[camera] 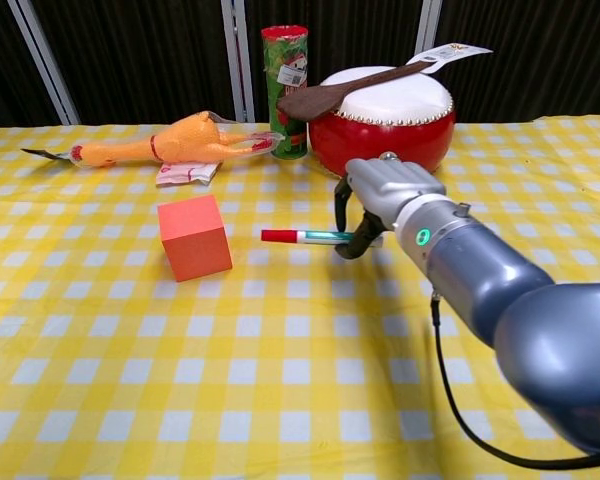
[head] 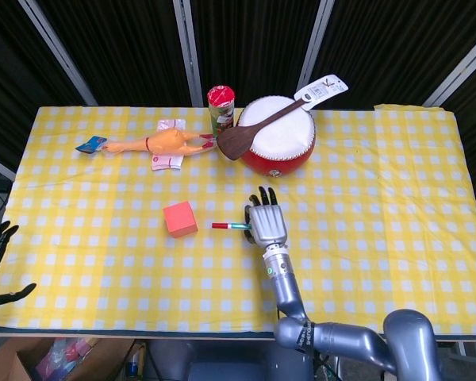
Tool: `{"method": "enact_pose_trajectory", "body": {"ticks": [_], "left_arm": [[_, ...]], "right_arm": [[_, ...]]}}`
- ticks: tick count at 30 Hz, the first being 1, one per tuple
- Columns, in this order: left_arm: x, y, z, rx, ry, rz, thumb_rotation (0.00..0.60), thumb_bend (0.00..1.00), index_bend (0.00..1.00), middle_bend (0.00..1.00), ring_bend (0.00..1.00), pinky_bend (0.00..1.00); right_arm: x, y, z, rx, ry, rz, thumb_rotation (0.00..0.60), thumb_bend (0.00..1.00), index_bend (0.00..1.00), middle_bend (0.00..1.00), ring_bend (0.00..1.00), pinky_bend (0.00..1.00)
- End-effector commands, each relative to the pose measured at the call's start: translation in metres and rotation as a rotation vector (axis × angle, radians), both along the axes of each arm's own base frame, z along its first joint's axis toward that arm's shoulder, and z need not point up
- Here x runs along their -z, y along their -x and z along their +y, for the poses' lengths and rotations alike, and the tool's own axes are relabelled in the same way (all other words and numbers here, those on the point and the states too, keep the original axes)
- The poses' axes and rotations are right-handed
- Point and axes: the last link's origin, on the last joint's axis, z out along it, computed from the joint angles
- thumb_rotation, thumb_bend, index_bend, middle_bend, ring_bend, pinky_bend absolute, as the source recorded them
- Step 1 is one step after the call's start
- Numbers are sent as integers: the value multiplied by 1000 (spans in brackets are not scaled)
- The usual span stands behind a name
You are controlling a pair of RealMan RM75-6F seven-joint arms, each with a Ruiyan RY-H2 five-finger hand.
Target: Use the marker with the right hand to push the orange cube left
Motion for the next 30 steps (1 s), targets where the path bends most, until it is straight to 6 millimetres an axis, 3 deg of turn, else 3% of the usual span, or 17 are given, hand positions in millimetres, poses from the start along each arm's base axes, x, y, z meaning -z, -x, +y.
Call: {"method": "enact_pose_trajectory", "body": {"ticks": [1,14,23,26,30], "left_arm": [[1,-1,0,3,0,4,600,0,0,0,0,0],[5,-3,2,17,5,25,600,0,0,0,0,0],[9,-5,4,20,11,33,600,0,0,0,0,0],[10,-5,5,21,13,36,600,0,0,0,0,0],[11,-6,6,21,15,38,600,0,0,0,0,0]], "right_arm": [[-23,26,4,10,19,28,600,586,696,253,15,32],[-100,109,-4,29,65,157,600,586,695,253,14,32],[-114,160,-7,120,60,196,600,585,690,253,14,31],[-113,166,-6,133,57,194,600,586,632,253,14,30],[-112,170,-4,144,46,199,600,585,430,195,0,29]]}}
